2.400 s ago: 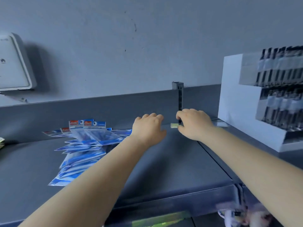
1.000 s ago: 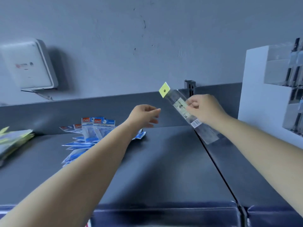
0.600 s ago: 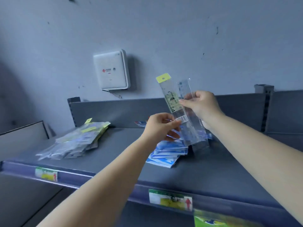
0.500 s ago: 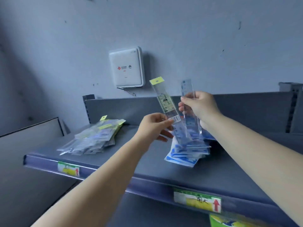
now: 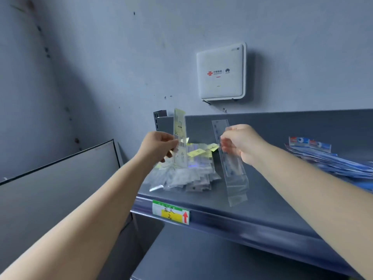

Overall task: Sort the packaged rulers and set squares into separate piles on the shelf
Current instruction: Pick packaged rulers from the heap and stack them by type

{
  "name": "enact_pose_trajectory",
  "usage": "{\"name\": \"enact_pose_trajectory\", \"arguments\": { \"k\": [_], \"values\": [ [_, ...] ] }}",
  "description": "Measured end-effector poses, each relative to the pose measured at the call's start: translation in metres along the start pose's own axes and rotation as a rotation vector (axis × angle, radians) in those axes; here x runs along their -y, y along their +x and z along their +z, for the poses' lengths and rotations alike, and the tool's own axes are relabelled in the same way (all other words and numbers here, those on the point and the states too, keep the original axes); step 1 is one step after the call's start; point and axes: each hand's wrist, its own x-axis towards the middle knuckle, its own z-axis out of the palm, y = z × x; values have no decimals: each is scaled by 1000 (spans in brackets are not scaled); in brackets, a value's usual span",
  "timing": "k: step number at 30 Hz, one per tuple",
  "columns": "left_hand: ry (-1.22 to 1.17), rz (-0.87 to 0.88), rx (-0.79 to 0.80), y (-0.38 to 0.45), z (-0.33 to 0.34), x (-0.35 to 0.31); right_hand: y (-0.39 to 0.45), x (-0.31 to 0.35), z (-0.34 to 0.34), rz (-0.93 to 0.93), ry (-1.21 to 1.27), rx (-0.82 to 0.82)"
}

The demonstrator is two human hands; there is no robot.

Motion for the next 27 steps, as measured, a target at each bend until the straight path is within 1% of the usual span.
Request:
{"name": "enact_pose_trajectory", "arguments": {
  "k": [3,5,8,10,11,12,14,15,17,19,21,24,27],
  "values": [
    [13,8,33,22,3,20,12,1,20,-11,2,14],
    [51,16,62,34,12,34,20,3,28,-25,16,-24],
    [224,29,71,45,27,53,34,7,38,-66,39,-101],
    [298,21,75,50,30,62,48,9,46,-87,30,-126],
    [335,10,75,51,29,66,54,9,50,-92,-20,-121],
    [385,-8,69,54,27,70,60,6,52,-91,-141,-100],
    [464,-70,59,59,22,78,63,-1,54,-43,-503,11],
    [451,-115,69,60,19,81,62,-5,54,-17,-643,76],
    [356,-205,111,59,15,84,62,-14,49,6,-748,160],
    [278,-273,140,57,13,85,66,-22,40,3,-769,187],
    [215,-329,182,56,12,86,67,-31,31,64,-762,227],
    [177,-397,273,56,15,87,69,-49,23,190,-564,334],
    [153,-383,317,56,22,88,68,-66,28,208,-403,405]
  ]
}}
